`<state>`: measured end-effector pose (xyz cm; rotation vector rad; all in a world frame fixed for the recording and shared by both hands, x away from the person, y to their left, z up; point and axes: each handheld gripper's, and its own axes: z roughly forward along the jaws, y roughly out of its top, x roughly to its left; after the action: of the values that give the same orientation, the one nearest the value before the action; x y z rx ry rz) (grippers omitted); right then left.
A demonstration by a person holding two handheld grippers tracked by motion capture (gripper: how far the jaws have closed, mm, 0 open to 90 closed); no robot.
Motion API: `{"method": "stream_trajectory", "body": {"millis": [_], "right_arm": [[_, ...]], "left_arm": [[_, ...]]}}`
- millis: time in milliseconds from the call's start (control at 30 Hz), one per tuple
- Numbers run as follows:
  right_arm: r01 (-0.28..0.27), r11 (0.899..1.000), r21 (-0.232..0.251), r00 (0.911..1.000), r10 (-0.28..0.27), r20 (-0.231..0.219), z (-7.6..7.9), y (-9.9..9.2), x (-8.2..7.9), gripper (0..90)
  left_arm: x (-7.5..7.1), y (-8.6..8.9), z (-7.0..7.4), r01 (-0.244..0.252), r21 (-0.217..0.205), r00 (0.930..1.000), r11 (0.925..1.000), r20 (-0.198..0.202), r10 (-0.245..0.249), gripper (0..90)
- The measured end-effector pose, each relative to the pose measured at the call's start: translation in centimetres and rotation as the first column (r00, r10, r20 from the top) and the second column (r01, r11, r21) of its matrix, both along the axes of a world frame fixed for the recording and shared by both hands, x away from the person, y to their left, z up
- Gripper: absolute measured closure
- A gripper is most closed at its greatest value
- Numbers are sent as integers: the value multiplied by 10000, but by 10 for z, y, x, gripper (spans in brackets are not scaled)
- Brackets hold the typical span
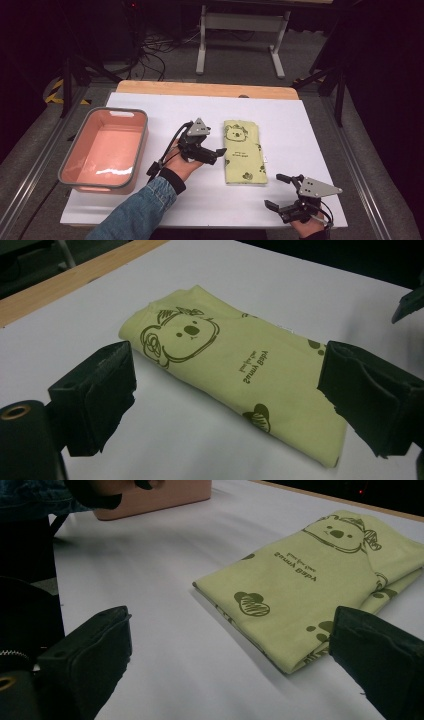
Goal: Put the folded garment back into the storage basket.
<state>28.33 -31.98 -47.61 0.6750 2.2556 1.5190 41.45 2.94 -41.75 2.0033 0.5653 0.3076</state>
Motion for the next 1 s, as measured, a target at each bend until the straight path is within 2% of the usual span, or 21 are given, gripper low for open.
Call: {"method": "stream_trajectory", "body": {"millis": [33, 133, 333, 433, 467, 533, 667, 800, 867, 1000], "right_arm": [[2, 10000, -1, 10000, -2, -2, 0, 0, 0, 42], [-8, 10000, 3, 10000, 8, 15, 0, 0, 0, 43], [-27, 10000, 9, 10000, 27, 26, 0, 0, 0, 43], [-22, 10000, 4, 10000, 22, 6, 0, 0, 0, 43], [-23, 10000, 9, 10000, 23, 2, 0, 0, 0, 43], [-19, 10000, 11, 10000, 19, 31, 0, -1, -1, 43], [-35, 10000, 4, 10000, 35, 26, 0, -1, -1, 43], [-69, 10000, -2, 10000, 69, 26, 0, 0, -1, 43], [-68, 10000, 1, 10000, 68, 27, 0, 0, -1, 44], [-78, 10000, 2, 10000, 78, 28, 1, 0, -1, 43]], "left_arm": [[1, -1, 0, -4, -11, 10000, 10000, -45, 3, 89], [10, -7, 1, -281, -90, 9982, 9996, -539, 275, 73], [21, -13, 1, -416, -162, 9951, 9990, -905, 400, 97], [27, -20, 1, -520, 99, 9943, 9986, -924, 527, 100], [29, -21, 0, -515, 157, 9933, 9985, -1024, 529, 108], [36, -27, -2, -663, 218, 9864, 9976, -1494, 688, 113], [41, -31, -3, -735, 433, 9864, 9964, -1441, 790, 122], [50, -36, -9, -1089, 778, 9804, 9910, -1561, 1200, 122], [54, -37, -11, -1190, 770, 9772, 9899, -1674, 1304, 123], [64, -38, -18, -1383, 589, 9648, 9886, -2175, 1479, 138]]}}
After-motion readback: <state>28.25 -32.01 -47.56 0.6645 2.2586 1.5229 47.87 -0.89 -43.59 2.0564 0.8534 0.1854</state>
